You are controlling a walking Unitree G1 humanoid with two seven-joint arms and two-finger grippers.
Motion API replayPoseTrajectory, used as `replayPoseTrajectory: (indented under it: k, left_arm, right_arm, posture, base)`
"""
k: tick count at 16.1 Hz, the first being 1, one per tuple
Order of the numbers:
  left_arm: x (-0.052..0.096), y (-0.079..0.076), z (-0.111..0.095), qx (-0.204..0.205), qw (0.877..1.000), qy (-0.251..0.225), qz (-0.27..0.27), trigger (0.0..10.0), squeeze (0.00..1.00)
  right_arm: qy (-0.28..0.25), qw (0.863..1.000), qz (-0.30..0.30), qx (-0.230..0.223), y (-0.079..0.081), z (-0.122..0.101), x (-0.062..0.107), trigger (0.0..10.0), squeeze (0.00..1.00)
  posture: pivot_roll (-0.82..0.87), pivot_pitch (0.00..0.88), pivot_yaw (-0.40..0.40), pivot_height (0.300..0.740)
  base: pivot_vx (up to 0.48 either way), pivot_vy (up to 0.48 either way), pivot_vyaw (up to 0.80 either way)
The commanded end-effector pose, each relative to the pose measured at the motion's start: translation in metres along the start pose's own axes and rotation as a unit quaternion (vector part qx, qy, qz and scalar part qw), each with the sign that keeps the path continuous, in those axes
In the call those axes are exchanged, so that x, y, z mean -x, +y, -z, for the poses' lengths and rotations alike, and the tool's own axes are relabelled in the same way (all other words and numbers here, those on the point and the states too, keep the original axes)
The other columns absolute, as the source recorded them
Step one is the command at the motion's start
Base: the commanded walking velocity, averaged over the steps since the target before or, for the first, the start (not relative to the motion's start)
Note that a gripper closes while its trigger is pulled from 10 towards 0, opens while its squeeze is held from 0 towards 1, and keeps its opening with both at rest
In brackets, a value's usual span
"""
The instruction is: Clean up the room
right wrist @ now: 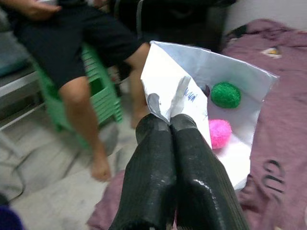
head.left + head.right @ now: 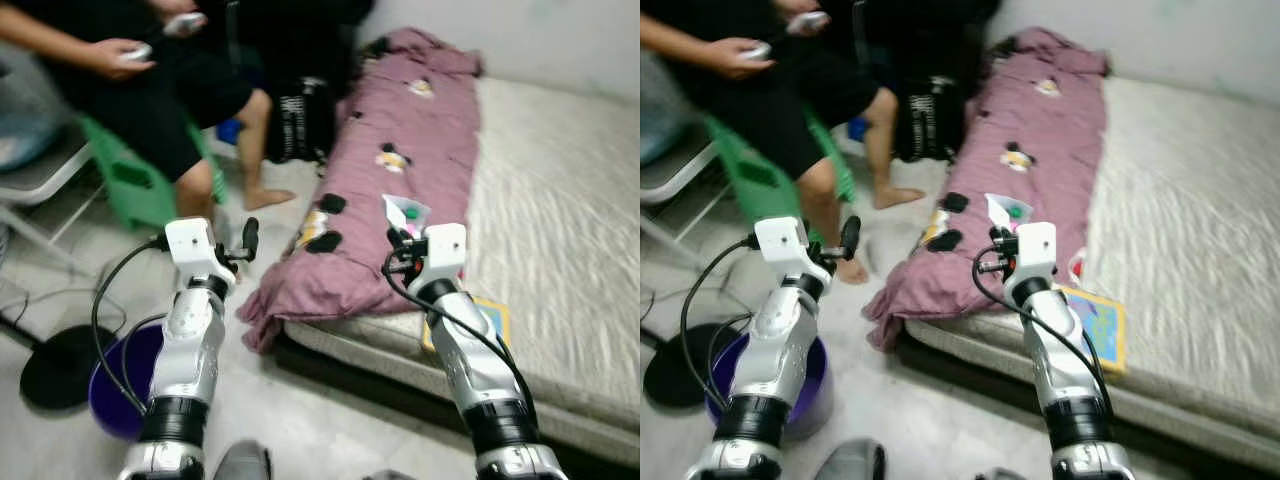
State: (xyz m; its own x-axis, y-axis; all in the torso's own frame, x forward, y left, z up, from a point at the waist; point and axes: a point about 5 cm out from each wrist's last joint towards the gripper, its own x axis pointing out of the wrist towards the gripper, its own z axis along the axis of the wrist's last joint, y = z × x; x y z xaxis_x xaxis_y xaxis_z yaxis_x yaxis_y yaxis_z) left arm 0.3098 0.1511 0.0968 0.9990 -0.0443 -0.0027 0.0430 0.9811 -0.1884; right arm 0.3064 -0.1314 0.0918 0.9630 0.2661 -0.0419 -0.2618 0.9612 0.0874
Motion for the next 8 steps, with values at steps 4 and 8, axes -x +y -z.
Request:
replayPoseTrajectory:
  k: [4,8]
  left_arm:
    - [0.0003,0.0048,-0.0001,-0.004,1.0,0.002,-0.008,10.0,0.0]
    - [-0.0005,0.0048,-0.0001,-0.004,1.0,0.002,-0.009,10.0,0.0]
  right_arm:
    - [-0.006,1.0,-0.011,-0.003,0.0058,-0.0033,-0.0029,10.0,0.0]
    - [-0.006,1.0,-0.012,-0.005,0.0055,-0.0037,-0.0043,10.0,0.0]
  posture:
    - [0.0,0.0,-0.024,0.74]
    - [0.0,0.0,-0.025,0.74]
  base:
    - [0.0,0.0,0.8]
    - [0.0,0.0,0.8]
